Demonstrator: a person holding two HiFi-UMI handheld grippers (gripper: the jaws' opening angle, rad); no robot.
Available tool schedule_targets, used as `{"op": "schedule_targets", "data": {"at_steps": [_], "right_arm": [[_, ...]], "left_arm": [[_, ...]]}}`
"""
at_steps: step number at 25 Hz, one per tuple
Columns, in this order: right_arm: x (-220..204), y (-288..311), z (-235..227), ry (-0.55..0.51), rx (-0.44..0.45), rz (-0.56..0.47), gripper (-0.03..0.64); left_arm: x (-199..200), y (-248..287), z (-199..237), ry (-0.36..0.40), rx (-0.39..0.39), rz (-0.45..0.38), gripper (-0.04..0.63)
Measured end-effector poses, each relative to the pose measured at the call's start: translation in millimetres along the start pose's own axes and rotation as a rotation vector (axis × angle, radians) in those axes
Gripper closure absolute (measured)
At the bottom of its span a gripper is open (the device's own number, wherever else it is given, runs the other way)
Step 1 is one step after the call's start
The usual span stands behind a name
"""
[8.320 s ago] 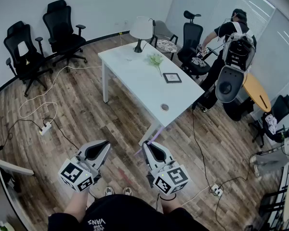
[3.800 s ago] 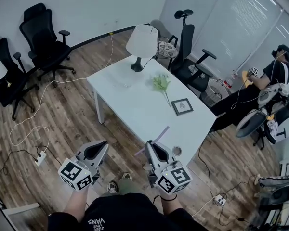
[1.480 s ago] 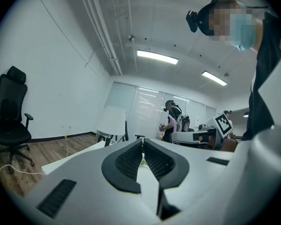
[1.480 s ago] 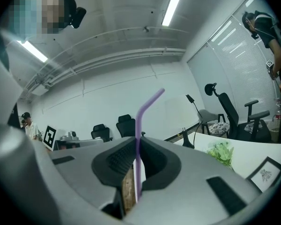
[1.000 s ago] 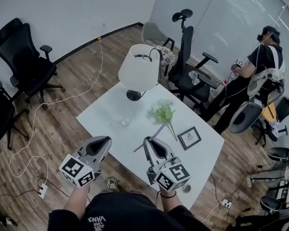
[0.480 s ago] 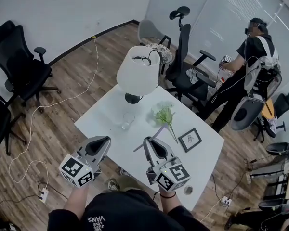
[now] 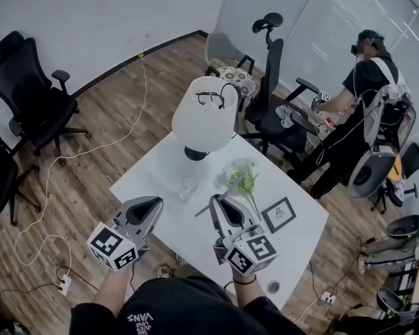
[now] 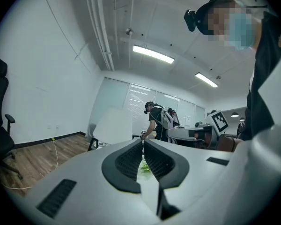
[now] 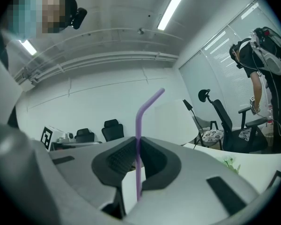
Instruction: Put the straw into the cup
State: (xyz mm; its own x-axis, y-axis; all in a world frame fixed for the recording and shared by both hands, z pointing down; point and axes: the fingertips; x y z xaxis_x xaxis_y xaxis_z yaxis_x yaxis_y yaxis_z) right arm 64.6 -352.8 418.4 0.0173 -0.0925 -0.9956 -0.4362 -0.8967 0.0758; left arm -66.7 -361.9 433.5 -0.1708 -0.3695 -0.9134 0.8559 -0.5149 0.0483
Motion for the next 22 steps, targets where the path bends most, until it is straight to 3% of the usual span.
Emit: {"op": "schedule_targets", "data": {"at_steps": [13, 22], "right_arm": [[29, 39, -24, -0.063, 0.041, -0.036, 0.58], [21, 73, -39, -0.08, 0.066, -0.029, 0.58]], "left_arm": [[15, 26, 16, 0.008, 0.001, -0.004, 0.572], [9, 37, 28, -0.002, 0.024, 0.021, 0.572]]}}
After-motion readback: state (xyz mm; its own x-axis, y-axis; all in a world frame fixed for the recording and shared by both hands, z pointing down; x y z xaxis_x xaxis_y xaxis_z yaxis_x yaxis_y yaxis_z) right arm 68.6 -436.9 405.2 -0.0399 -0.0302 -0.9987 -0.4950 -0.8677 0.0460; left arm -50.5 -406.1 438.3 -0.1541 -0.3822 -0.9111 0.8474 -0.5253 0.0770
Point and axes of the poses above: the fingertips, and each gripper's own axes: y forward along the fingers, z to its left, x out of its top, and after that the axes turned 11 degrees about -y, right-handed
